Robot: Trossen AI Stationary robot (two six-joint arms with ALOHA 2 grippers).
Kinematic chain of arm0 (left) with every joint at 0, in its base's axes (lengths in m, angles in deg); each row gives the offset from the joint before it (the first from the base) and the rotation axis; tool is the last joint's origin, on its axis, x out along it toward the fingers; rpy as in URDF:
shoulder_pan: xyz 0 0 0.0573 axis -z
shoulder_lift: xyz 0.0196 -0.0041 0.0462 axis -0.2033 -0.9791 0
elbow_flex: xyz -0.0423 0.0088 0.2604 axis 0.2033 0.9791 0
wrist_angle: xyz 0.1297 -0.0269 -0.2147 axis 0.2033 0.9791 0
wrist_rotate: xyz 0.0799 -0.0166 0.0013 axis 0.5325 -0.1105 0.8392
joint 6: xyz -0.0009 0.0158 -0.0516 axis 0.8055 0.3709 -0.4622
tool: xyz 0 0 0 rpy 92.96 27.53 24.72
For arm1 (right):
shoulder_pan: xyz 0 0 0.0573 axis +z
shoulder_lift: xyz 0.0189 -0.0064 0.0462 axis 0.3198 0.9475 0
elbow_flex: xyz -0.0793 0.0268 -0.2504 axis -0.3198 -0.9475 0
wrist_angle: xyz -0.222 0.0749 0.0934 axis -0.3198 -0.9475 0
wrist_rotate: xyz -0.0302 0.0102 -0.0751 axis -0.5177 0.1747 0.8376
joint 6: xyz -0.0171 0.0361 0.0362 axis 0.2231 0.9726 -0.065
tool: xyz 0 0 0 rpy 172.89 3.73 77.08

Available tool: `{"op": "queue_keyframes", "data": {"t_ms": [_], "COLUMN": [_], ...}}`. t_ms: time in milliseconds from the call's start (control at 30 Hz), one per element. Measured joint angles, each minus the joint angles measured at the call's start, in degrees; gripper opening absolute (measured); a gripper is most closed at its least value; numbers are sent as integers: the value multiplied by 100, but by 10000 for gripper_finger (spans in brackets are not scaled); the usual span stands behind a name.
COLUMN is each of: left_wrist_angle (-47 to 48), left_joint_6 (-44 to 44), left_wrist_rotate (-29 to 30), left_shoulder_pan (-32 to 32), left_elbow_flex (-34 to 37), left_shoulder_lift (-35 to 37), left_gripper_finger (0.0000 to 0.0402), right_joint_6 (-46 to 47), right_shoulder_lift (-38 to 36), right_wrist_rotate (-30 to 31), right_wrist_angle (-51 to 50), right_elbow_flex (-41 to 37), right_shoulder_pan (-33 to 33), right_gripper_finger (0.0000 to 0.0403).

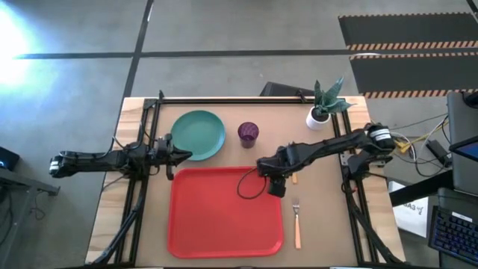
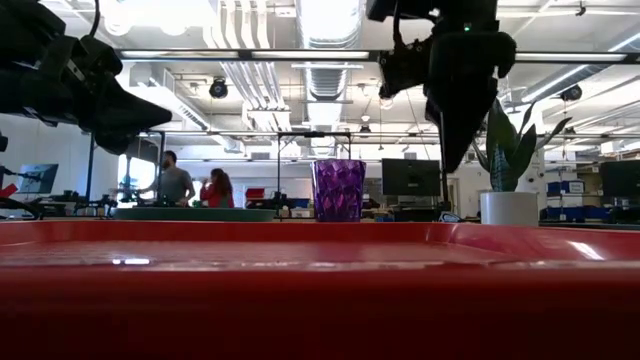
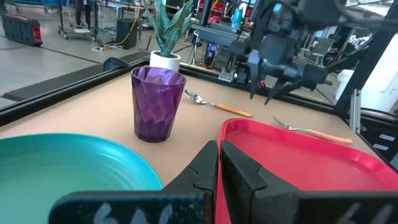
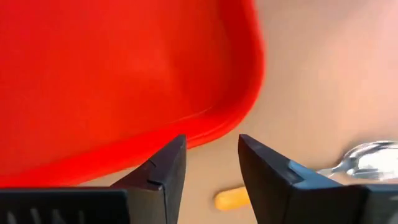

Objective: Pick and place plate/cup/fork/spoon on tray
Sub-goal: Put the orange fork on the right of the red serving tray

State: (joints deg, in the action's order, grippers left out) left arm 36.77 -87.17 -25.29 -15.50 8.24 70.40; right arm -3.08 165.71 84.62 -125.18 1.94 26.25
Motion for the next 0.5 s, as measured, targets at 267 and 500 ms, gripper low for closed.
{"op": "queue_keyframes", "data": {"t_ms": [267, 500], "left_wrist_angle": [-3, -10], "left_joint_6": [0, 0], "left_wrist_rotate": [0, 0], "left_shoulder_pan": [0, -1], "left_elbow_flex": [0, 0], "left_shoulder_lift": [9, 17], "left_gripper_finger": [0, 0], "right_joint_6": [793, 1898], "right_shoulder_lift": [10, -334], "right_wrist_rotate": [-146, -189], "right_wrist_angle": [-693, -1140], "right_elbow_flex": [-6, -16], "right_shoulder_pan": [313, 814], "right_gripper_finger": [141, 145]}}
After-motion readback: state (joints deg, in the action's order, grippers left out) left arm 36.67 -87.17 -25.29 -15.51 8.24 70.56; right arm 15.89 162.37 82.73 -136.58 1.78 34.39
